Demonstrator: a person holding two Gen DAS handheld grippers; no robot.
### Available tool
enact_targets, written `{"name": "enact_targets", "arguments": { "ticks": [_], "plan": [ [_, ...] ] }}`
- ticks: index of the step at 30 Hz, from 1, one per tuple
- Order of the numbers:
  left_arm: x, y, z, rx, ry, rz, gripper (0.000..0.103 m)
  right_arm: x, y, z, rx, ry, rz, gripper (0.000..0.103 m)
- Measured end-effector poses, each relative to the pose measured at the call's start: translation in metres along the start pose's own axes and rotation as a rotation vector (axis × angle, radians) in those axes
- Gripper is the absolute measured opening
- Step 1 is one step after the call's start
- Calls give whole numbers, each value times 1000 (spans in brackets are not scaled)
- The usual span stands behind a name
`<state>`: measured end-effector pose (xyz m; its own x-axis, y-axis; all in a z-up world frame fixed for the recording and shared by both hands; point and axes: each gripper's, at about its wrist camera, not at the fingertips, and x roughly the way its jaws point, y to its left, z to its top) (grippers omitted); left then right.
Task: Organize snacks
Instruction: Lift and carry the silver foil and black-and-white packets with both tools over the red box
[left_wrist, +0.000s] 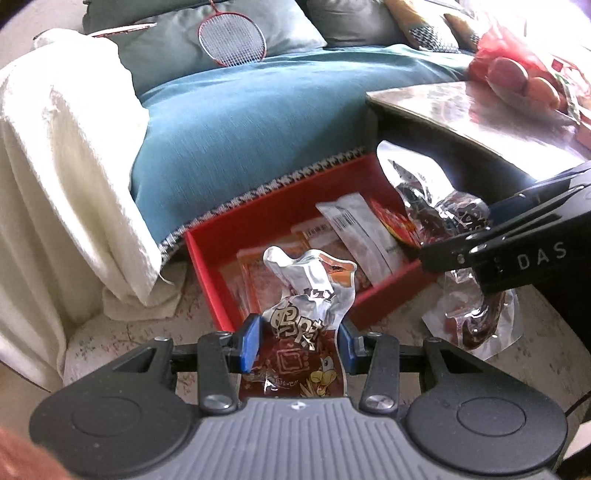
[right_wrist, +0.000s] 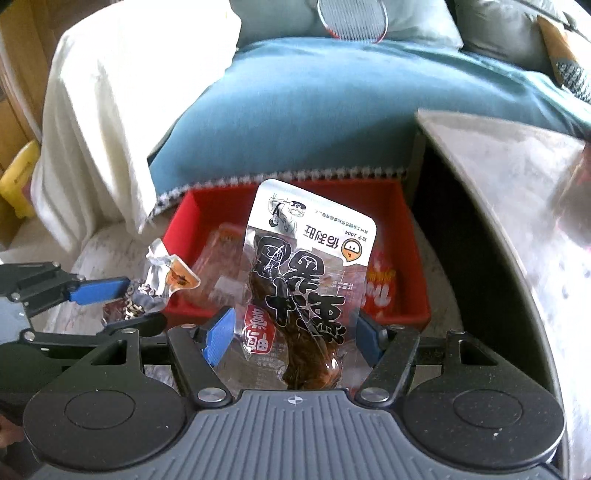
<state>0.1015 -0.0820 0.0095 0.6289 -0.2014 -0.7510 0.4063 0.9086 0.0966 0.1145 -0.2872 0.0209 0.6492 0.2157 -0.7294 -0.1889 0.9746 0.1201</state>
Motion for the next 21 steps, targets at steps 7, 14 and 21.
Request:
{"name": "enact_targets", "arguments": {
  "ticks": [7, 14, 21],
  "plan": [
    [12, 8, 19, -41, -20, 33, 37, 5, -10, 17, 28, -26, -16, 74],
    [24, 11, 28, -53, -17, 48, 37, 15, -17, 26, 40, -17, -31, 74],
    [30, 12, 36, -59, -21, 60, 37, 24, -24, 37, 53, -18, -53, 74]
  ]
}}
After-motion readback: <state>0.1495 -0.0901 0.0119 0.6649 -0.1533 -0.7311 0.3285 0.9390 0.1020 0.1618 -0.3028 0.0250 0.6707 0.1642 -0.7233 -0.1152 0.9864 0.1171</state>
